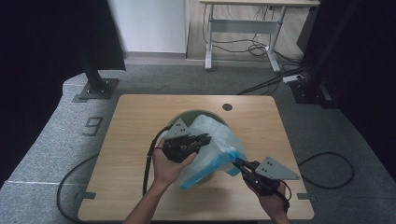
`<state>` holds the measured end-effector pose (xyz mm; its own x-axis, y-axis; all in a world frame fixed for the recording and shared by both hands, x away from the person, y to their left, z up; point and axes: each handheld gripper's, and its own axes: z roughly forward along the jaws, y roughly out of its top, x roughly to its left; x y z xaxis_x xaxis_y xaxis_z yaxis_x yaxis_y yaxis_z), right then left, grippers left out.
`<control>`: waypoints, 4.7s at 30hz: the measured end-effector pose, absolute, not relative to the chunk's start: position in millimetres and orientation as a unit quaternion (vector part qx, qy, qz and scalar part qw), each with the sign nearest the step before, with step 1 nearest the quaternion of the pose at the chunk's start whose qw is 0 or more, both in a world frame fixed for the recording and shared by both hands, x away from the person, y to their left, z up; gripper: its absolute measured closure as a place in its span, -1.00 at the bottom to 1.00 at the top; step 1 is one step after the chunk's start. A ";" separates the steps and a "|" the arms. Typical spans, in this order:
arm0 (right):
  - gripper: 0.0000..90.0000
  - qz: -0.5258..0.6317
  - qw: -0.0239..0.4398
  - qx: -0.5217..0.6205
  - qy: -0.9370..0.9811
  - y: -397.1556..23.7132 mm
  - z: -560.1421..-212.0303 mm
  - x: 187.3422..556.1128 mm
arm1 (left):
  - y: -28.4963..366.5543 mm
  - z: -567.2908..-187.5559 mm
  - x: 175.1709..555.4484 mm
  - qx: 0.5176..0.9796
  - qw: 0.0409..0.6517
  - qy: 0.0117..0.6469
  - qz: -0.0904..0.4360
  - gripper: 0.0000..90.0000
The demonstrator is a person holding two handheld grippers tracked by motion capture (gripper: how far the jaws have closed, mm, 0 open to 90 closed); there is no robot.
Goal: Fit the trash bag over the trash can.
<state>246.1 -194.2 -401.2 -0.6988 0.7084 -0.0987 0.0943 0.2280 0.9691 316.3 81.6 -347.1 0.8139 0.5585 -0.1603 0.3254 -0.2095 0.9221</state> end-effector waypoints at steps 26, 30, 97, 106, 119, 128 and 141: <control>0.98 0.499 0.324 0.316 0.740 -219.8 -411.2 271.6 | 164.5 -346.9 348.6 0.686 0.615 0.374 0.107 0.99; 0.98 0.499 0.339 0.315 0.733 -223.0 -401.5 272.0 | 172.7 -344.7 349.1 0.678 0.619 0.379 0.115 0.99; 0.97 0.445 0.228 0.349 0.793 -204.9 -487.4 293.4 | 228.7 -426.6 359.3 0.695 0.539 0.462 0.112 0.99; 0.53 0.467 0.224 0.342 0.784 -211.7 -480.8 287.8 | 227.0 -419.8 355.7 0.696 0.544 0.453 0.120 0.98; -0.07 0.548 0.239 0.338 0.727 -261.4 -421.1 252.9 | 227.8 -418.1 349.7 0.696 0.542 0.451 0.133 0.98; -0.15 0.557 0.229 0.346 0.719 -239.8 -407.7 277.5 | 228.6 -417.5 349.7 0.693 0.547 0.451 0.130 0.97; 0.58 0.543 0.212 0.373 0.722 -202.5 -401.0 313.4 | 231.3 -412.8 346.8 0.690 0.555 0.445 0.132 0.97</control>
